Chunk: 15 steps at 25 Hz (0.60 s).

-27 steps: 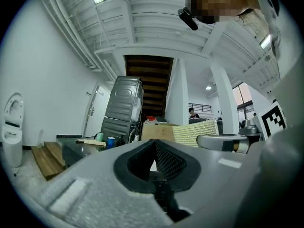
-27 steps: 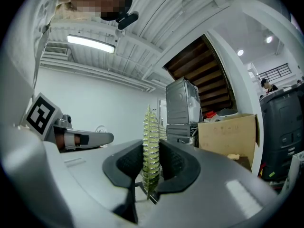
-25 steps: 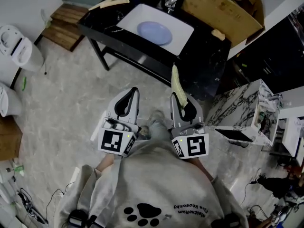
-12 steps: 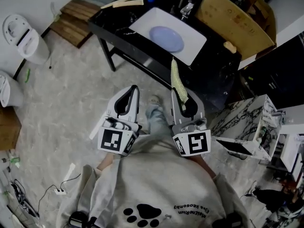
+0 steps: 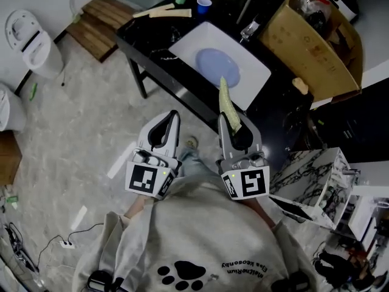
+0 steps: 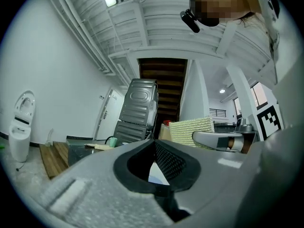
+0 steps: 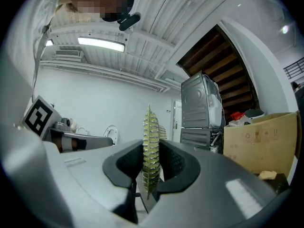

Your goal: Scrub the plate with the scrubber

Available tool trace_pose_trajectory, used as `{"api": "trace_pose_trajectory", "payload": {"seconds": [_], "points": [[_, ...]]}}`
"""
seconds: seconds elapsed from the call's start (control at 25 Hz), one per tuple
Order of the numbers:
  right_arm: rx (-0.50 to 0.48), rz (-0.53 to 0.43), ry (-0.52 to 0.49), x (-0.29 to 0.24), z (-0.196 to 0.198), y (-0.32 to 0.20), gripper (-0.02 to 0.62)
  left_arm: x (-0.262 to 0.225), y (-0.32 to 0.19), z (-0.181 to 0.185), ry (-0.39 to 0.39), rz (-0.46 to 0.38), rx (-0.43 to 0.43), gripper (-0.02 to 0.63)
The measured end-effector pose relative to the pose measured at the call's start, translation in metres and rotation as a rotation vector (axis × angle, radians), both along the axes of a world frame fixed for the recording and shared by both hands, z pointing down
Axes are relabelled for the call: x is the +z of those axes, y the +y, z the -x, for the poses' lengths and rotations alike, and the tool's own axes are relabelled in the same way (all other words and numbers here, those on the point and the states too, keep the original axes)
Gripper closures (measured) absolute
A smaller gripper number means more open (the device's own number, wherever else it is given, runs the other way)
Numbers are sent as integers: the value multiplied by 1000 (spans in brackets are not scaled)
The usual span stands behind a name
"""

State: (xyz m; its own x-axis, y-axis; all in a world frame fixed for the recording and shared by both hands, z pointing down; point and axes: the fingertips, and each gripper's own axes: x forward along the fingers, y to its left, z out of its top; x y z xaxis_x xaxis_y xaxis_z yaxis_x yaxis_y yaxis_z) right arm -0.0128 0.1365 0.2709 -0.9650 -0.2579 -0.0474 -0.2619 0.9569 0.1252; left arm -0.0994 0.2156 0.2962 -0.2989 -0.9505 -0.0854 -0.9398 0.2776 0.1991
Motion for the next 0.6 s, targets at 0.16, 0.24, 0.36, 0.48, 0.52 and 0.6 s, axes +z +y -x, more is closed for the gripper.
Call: {"api": "trace_pose_trajectory", "payload": {"seconds": [0.16,0.24,0.36,0.48,0.52,0.6], "points": [[8,28,6,6,28,-40,520,-3,-39,30,6,19,8,606],[23,45,9,10,39,-62,521,-1,-63,41,5,33,24,606],[57,71,16,19,50,-96,520,5,-100,55,7,58,64,606],[98,99,27,29,59,-128,520,9,-137,68,4,75,114,606],[110,107,31,32,61,-138,520,10,-150,72,4,79,129,606],[130,119,35,37,65,-156,521,13,-173,78,4,90,158,606]]}}
